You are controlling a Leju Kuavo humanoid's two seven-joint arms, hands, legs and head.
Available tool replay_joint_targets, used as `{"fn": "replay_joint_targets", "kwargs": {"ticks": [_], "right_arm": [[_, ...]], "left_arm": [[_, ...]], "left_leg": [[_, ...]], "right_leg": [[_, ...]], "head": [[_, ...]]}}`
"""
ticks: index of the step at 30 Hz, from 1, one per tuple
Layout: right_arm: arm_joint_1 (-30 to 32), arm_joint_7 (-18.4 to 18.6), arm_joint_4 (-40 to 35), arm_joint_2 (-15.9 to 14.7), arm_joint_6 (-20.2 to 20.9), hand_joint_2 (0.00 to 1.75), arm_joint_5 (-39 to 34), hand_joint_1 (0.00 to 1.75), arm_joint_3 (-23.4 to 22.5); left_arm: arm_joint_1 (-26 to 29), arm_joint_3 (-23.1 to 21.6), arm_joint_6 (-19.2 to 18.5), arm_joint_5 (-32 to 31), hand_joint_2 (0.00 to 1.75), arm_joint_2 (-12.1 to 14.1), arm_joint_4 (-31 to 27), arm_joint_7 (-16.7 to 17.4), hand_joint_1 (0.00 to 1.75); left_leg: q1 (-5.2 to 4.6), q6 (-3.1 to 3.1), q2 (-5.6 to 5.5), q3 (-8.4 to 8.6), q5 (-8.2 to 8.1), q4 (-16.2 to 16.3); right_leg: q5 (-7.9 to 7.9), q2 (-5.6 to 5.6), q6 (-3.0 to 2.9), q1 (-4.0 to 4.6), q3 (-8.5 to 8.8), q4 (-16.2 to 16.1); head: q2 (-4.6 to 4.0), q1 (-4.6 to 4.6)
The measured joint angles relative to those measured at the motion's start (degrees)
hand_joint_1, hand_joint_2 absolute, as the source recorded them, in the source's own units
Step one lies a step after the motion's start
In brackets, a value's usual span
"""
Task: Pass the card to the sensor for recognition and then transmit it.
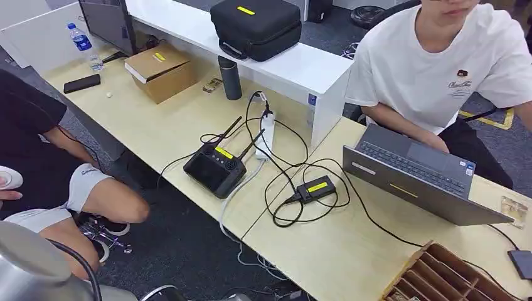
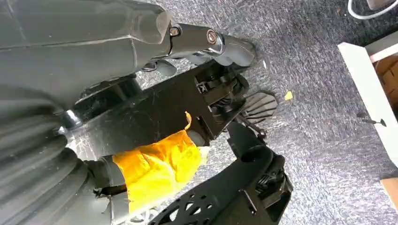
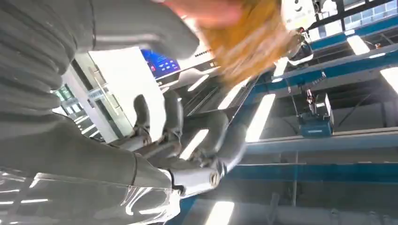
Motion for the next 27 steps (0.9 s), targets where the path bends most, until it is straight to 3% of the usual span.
{"fn": "replay_joint_targets", "kwargs": {"ticks": [6,11,23,27], "right_arm": [[0.01,0.72,0.22,-0.02,0.26,1.75,0.18,0.00,0.17],[-0.47,4.35,2.55,-1.94,2.51,1.75,4.21,0.00,0.41],[-1.45,4.98,9.51,-18.39,3.39,1.75,7.54,0.00,0.42],[-0.97,7.88,10.95,-24.19,4.63,1.75,7.38,0.00,-0.81]], "left_arm": [[0.01,0.00,0.33,0.50,1.75,0.00,0.00,0.77,0.00],[0.09,0.00,0.20,1.18,1.75,0.00,0.00,0.79,0.00],[1.62,0.94,-0.13,3.02,1.75,0.96,0.00,-0.30,0.00],[2.05,1.31,-0.19,3.30,1.75,1.46,0.00,-0.41,0.00]], "left_leg": [[0.00,0.00,0.00,0.01,0.00,0.00],[0.00,0.00,-0.11,-0.01,0.01,0.03],[-0.03,0.10,-0.35,-0.19,-0.06,0.14],[-0.03,0.14,-0.36,-0.21,-0.09,0.14]], "right_leg": [[0.00,0.00,0.00,0.00,-0.01,0.00],[0.00,-0.11,0.00,0.00,-0.02,-0.02],[0.01,-0.31,0.08,-0.02,-0.04,-0.16],[0.00,-0.33,0.09,-0.02,-0.05,-0.18]], "head": [[0.00,0.00],[0.00,0.00],[0.00,0.00],[0.00,0.00]]}}
